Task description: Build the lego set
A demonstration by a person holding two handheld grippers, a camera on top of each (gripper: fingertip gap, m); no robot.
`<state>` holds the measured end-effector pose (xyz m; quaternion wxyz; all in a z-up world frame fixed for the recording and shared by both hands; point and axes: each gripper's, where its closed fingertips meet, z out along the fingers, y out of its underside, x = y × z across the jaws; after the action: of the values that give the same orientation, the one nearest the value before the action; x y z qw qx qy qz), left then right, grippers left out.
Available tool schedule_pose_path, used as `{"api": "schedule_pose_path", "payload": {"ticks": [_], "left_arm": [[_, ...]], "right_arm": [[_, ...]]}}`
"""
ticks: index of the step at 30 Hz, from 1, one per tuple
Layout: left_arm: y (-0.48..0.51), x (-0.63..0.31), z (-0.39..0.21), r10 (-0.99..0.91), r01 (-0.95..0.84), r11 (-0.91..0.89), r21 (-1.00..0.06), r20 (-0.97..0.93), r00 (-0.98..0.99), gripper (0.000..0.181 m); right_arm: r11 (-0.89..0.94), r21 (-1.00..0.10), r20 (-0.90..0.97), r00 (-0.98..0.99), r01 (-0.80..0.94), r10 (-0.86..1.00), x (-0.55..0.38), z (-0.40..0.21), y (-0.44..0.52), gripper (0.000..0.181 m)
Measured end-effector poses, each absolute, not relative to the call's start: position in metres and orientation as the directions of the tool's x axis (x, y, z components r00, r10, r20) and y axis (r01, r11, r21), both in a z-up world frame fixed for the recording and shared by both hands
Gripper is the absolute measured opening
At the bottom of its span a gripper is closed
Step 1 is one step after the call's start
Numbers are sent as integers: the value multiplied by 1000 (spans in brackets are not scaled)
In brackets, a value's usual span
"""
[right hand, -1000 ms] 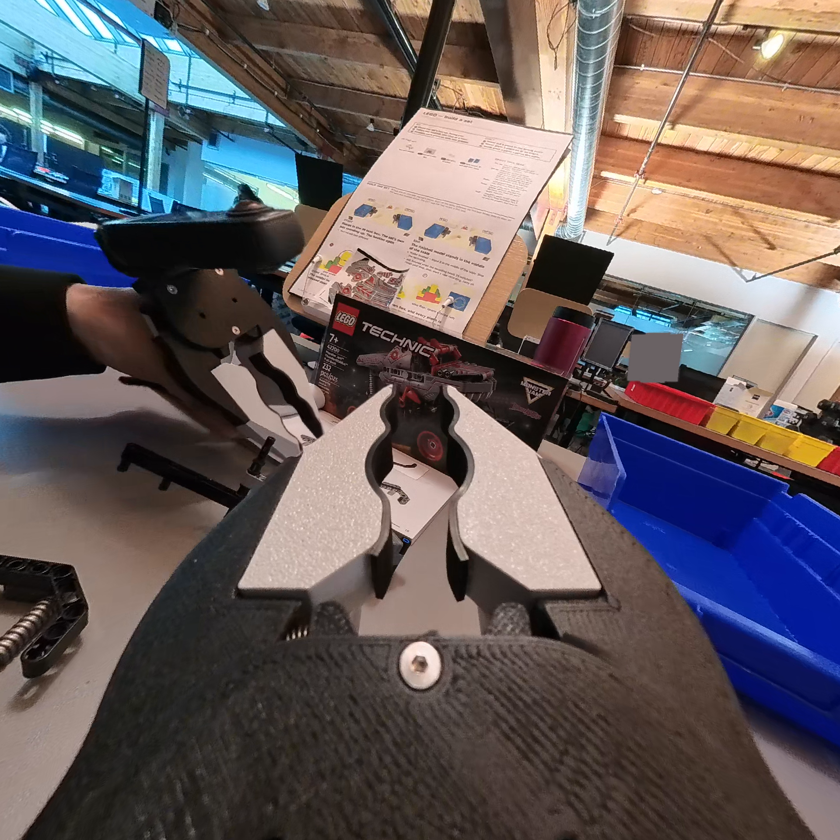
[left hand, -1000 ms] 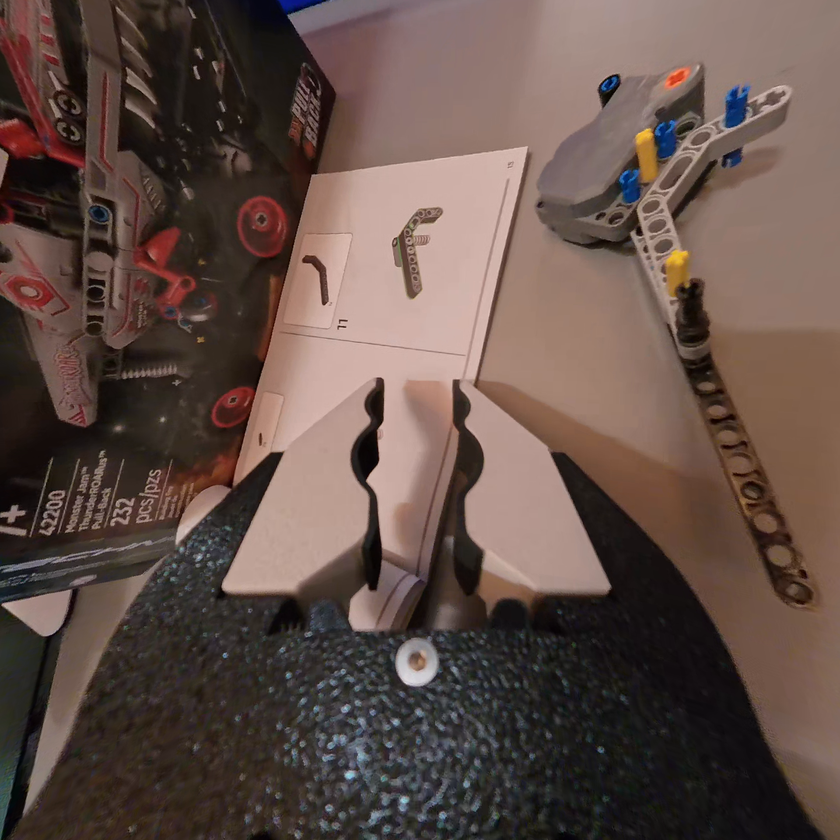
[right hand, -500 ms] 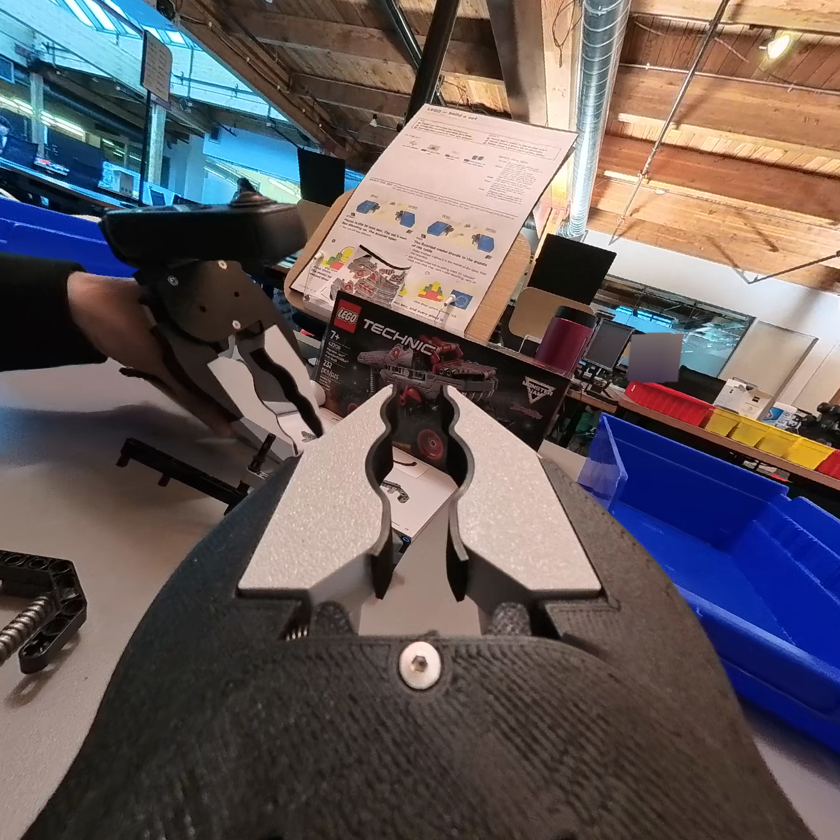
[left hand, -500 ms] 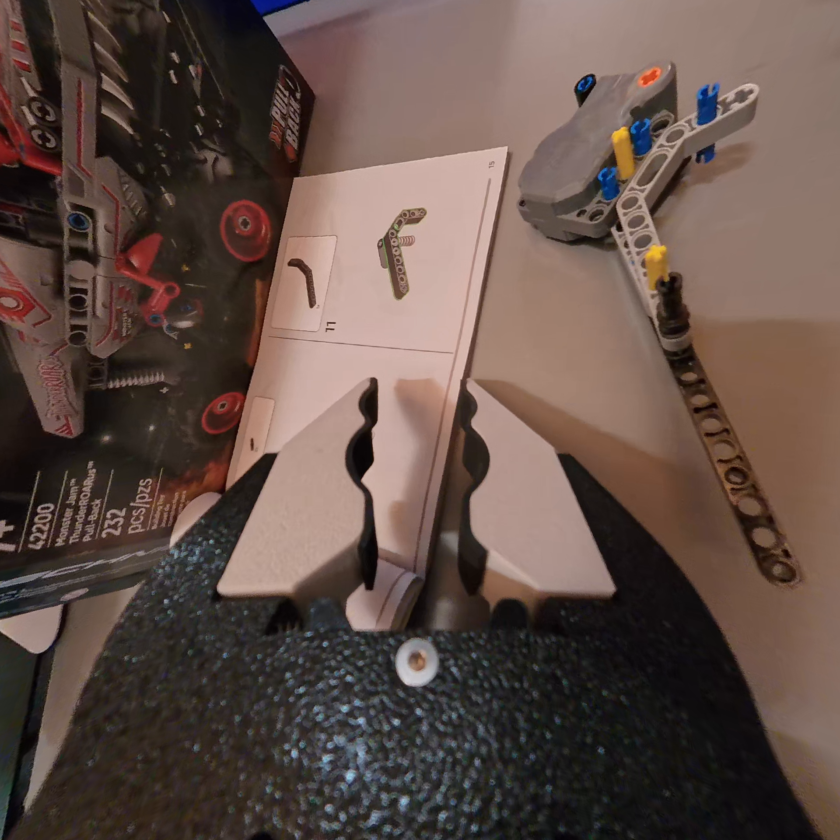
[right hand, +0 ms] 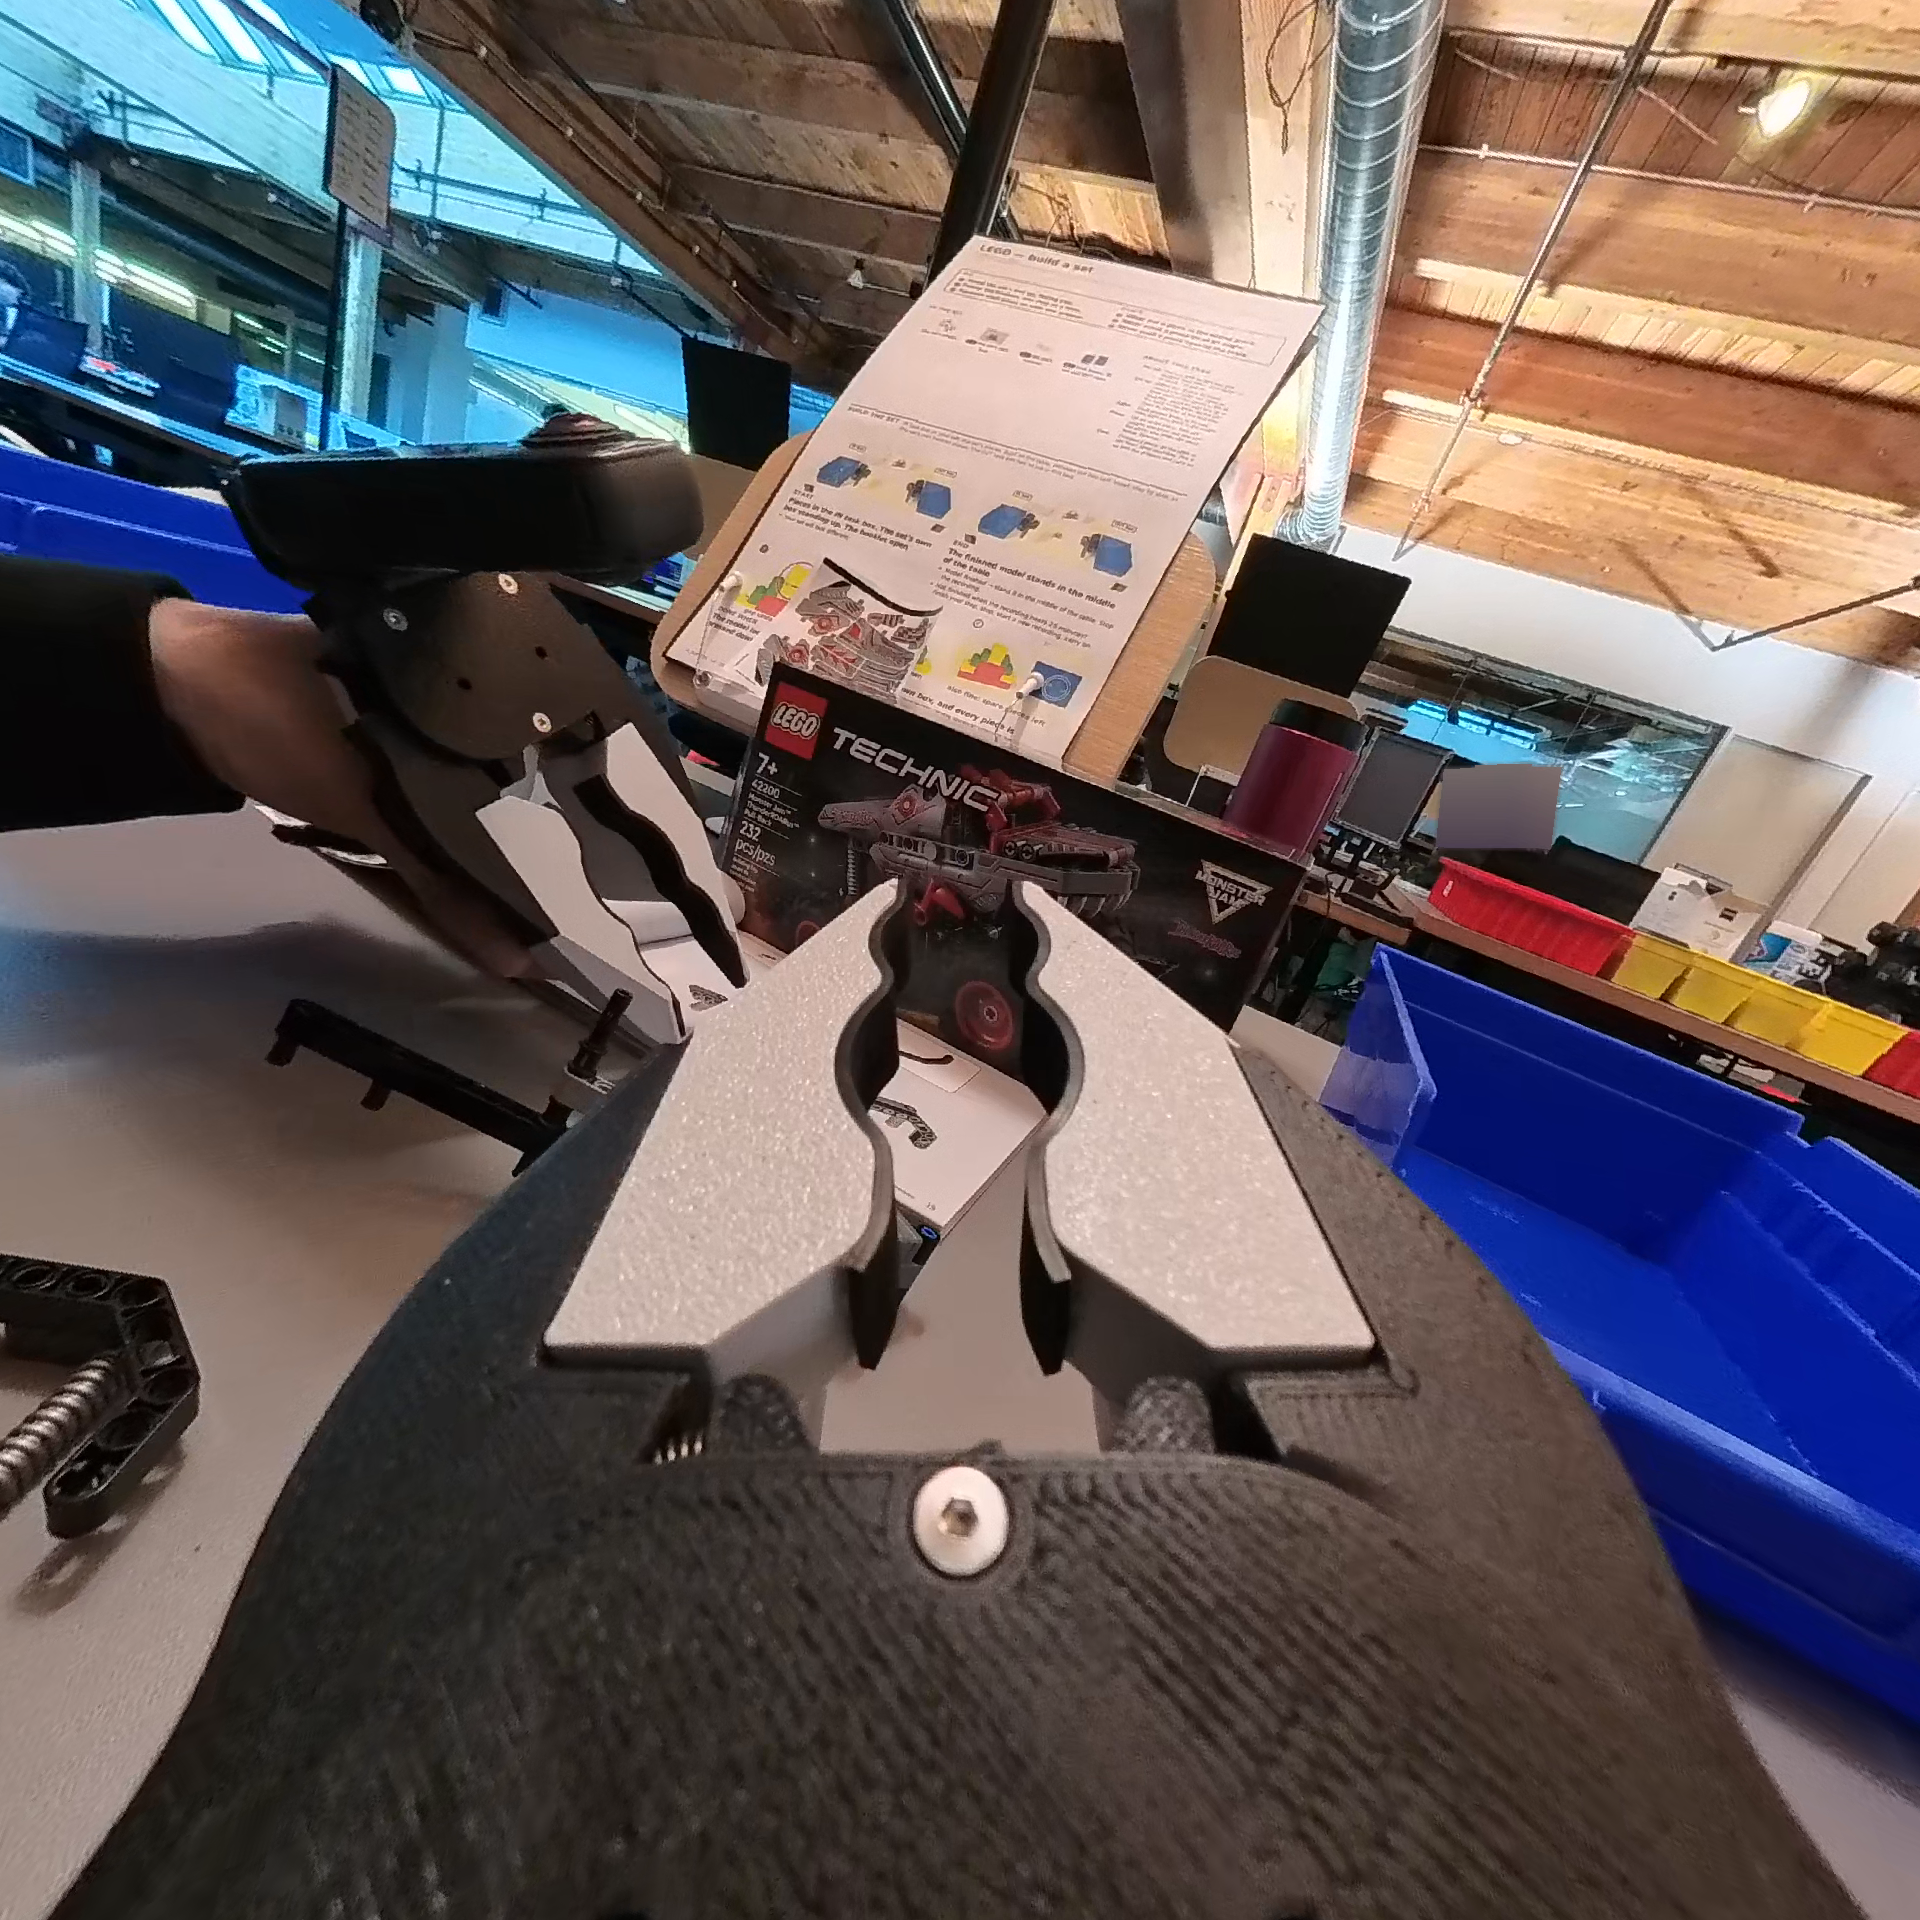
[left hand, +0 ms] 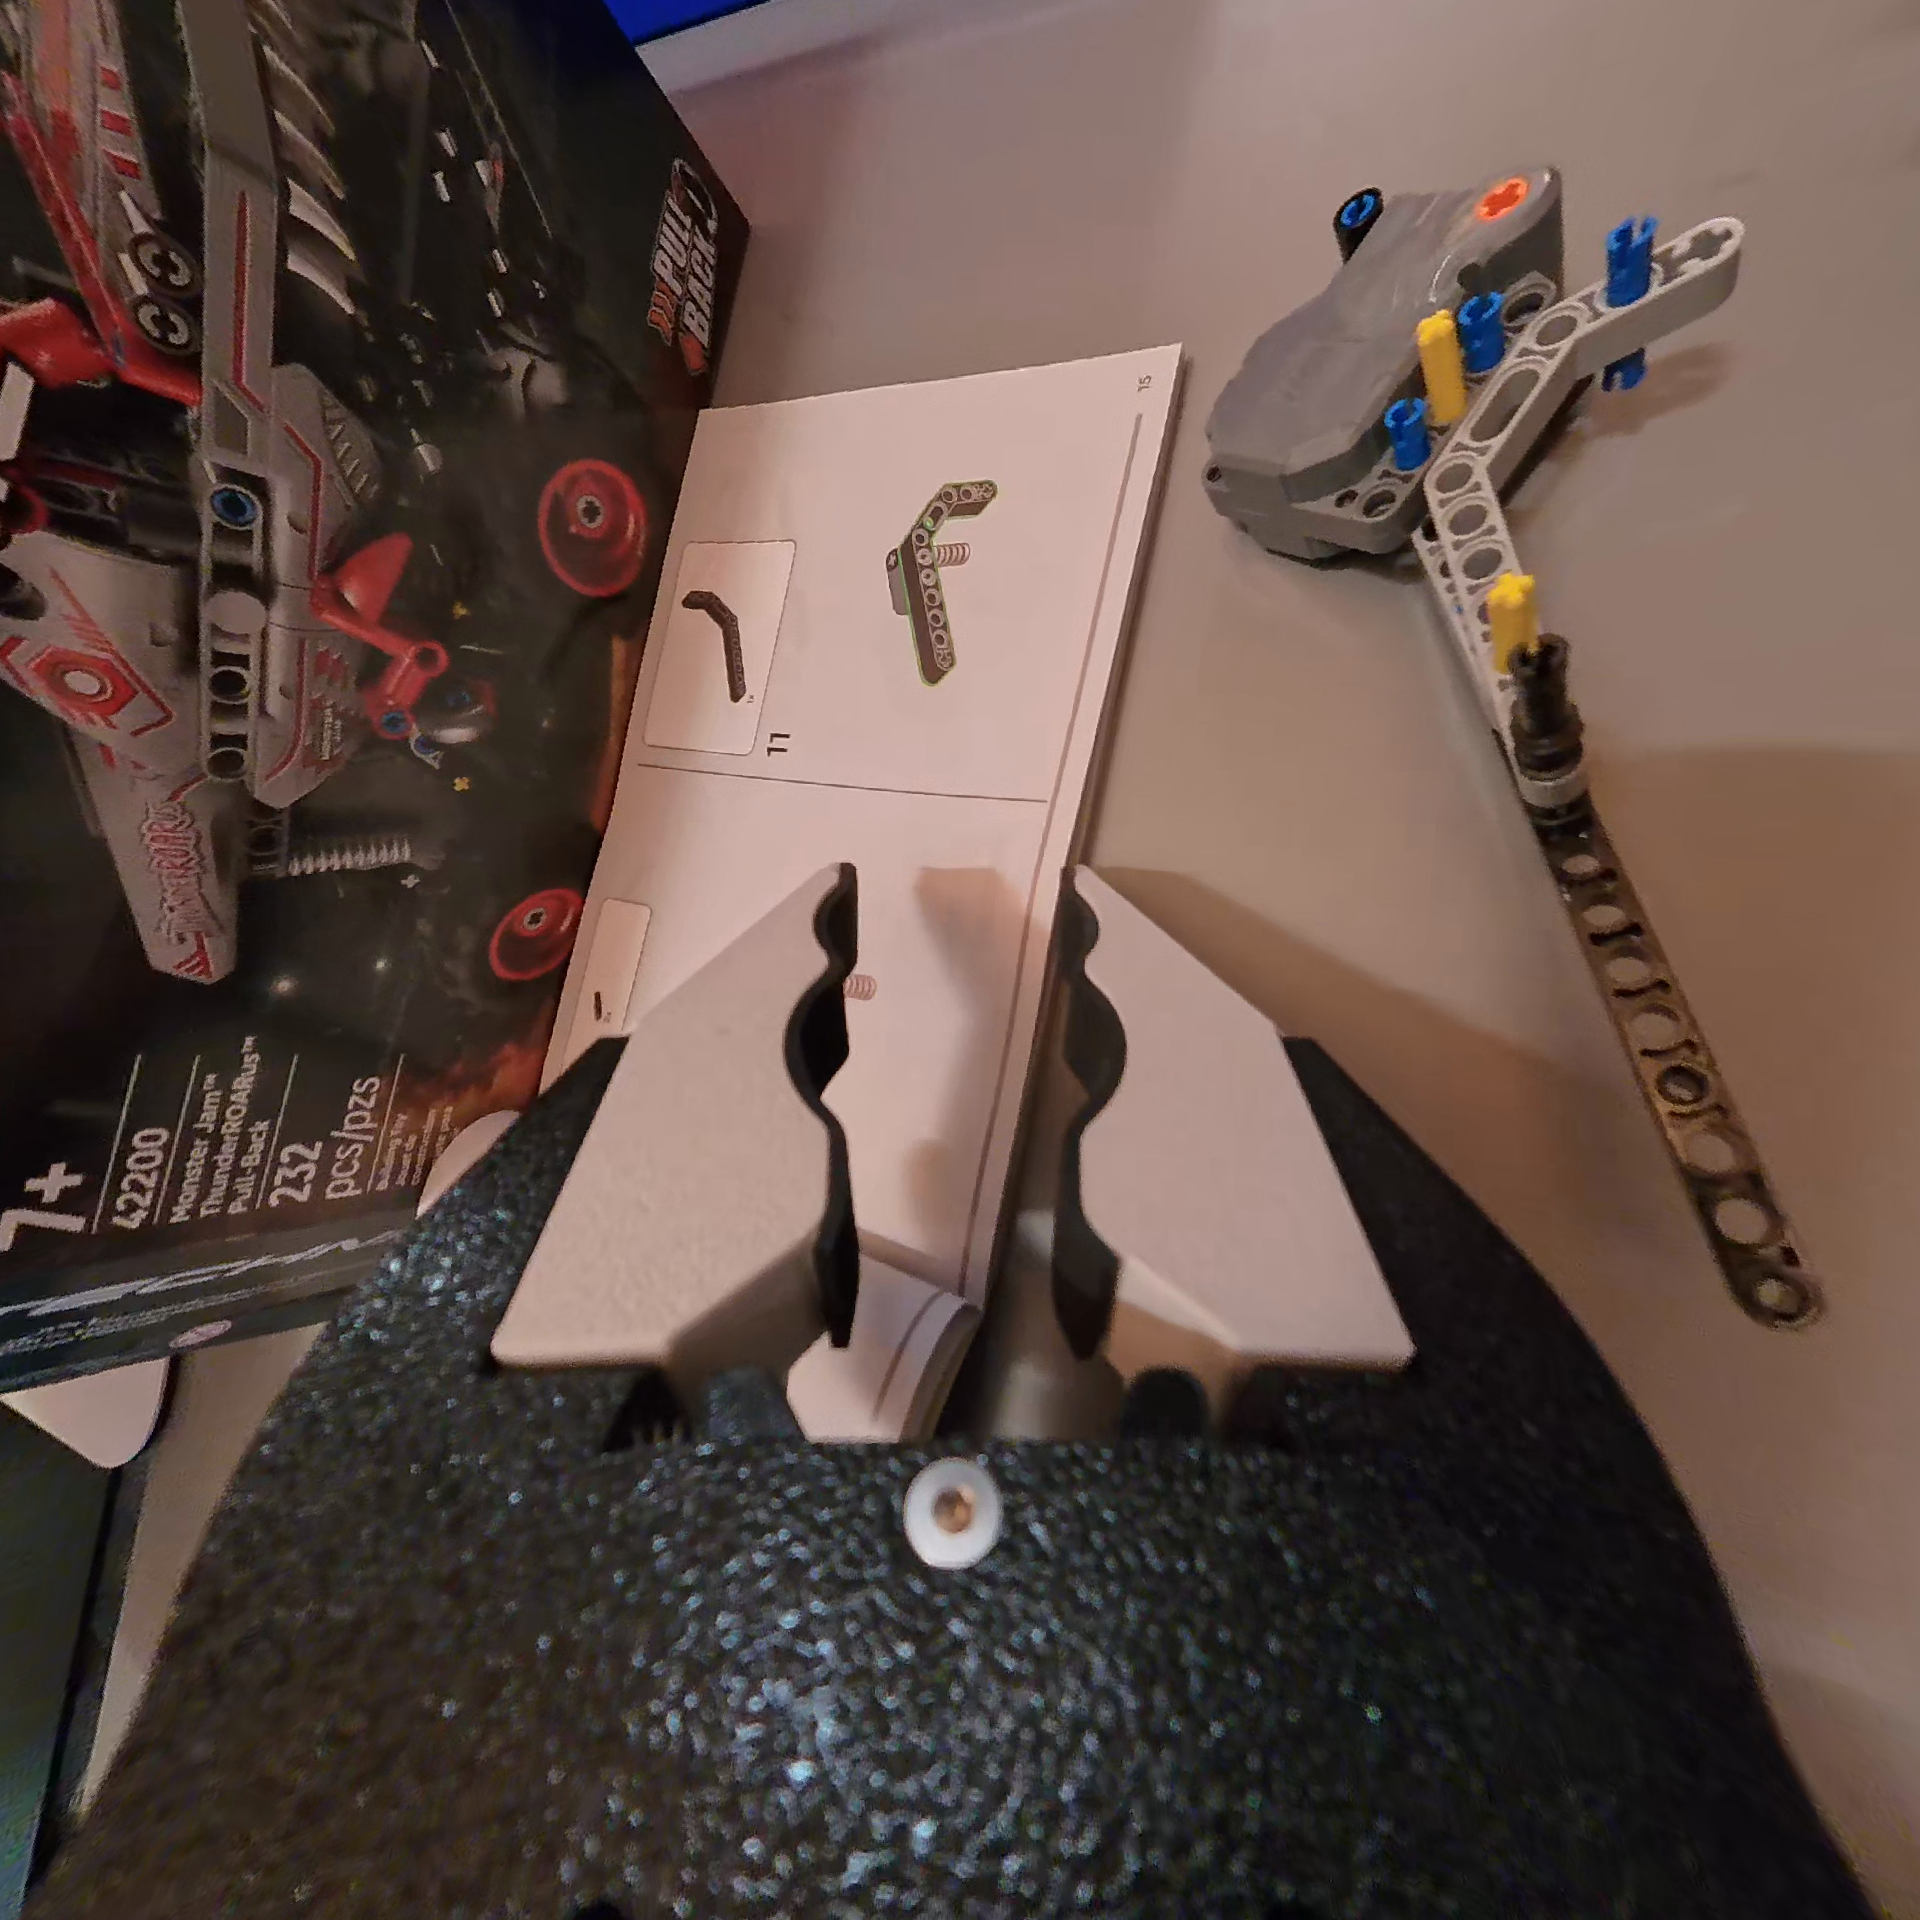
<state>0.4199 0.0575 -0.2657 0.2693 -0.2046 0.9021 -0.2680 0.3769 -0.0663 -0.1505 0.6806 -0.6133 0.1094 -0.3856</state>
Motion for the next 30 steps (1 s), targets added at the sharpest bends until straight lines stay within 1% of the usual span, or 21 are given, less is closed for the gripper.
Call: {"api": "schedule_pose_path", "payload": {"ticks": [5,14,19,30], "left_arm": [[59,422,-264,-513,-213,776,-593,-397,-761,39],[63,422,-253,-553,-230,737,-636,-370,-747,37],[61,421,-255,-533,-221,759,-613,-390,-751,37],[61,421,-260,-543,-241,750,-615,-365,-757,40]], "right_arm": [[-50,-919,325,679,391,-659,377,-151,-66,15],[-50,-919,324,680,390,-657,376,-151,-66,15],[-50,-919,325,681,390,-657,376,-151,-67,15],[-57,-918,332,682,392,-652,376,-152,-66,15]]}}
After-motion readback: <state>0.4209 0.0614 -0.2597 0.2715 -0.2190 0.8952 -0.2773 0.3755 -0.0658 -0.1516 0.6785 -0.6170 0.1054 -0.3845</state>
